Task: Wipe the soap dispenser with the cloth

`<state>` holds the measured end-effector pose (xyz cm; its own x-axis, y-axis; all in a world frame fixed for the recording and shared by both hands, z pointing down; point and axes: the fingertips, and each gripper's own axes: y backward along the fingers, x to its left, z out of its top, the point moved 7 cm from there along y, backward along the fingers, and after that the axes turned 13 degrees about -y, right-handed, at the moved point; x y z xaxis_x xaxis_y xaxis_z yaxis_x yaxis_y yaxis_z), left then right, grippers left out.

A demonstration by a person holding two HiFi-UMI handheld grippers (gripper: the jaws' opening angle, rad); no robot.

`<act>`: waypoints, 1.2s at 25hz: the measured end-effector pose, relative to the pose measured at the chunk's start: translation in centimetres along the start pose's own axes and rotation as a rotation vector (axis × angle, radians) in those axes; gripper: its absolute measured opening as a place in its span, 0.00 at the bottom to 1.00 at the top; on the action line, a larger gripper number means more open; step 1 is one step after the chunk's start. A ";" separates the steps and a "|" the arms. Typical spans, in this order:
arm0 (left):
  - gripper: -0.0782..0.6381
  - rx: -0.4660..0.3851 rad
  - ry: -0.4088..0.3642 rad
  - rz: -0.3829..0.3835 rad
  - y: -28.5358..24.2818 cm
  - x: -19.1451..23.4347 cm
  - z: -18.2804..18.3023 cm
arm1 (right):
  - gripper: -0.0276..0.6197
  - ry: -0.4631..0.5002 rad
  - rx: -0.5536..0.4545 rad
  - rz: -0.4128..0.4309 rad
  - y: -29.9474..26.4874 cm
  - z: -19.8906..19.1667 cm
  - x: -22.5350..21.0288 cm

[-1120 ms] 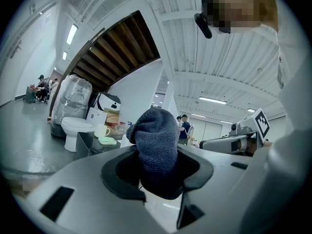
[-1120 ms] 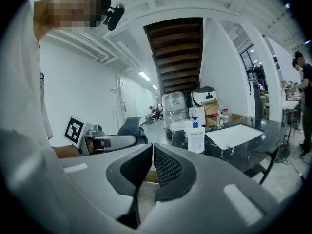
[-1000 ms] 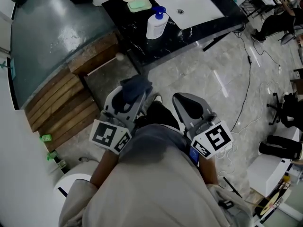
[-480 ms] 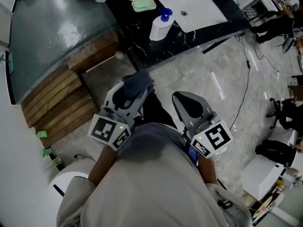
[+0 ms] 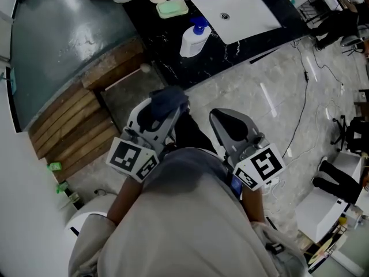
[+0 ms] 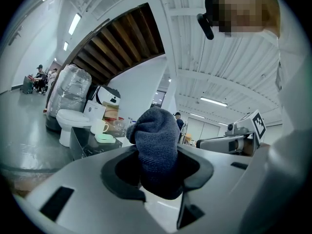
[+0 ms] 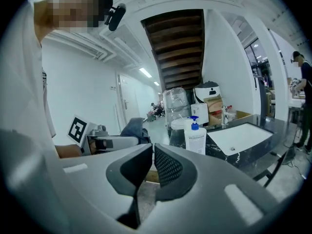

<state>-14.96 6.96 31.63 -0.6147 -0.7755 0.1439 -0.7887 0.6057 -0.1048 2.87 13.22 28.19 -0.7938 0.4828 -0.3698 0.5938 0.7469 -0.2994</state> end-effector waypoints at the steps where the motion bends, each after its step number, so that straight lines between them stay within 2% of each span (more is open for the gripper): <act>1: 0.34 0.004 -0.001 -0.001 -0.5 0.3 0.1 | 0.05 -0.003 0.002 0.002 -0.4 0.2 -0.4; 11: 0.34 0.041 -0.014 0.006 -6.4 3.8 0.8 | 0.05 -0.016 0.010 0.025 -3.7 3.1 -5.9; 22: 0.34 0.066 -0.051 0.066 -11.9 7.1 2.7 | 0.05 0.002 0.028 0.120 -7.3 6.5 -11.4; 30: 0.34 0.068 -0.054 0.141 -14.4 8.5 2.3 | 0.07 0.056 0.045 0.221 -9.3 7.8 -14.7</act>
<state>-8.85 -8.73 32.05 -0.7172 -0.6933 0.0699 -0.6922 0.6972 -0.1865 10.01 -4.43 29.53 -0.6493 0.6579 -0.3816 0.7582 0.5995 -0.2564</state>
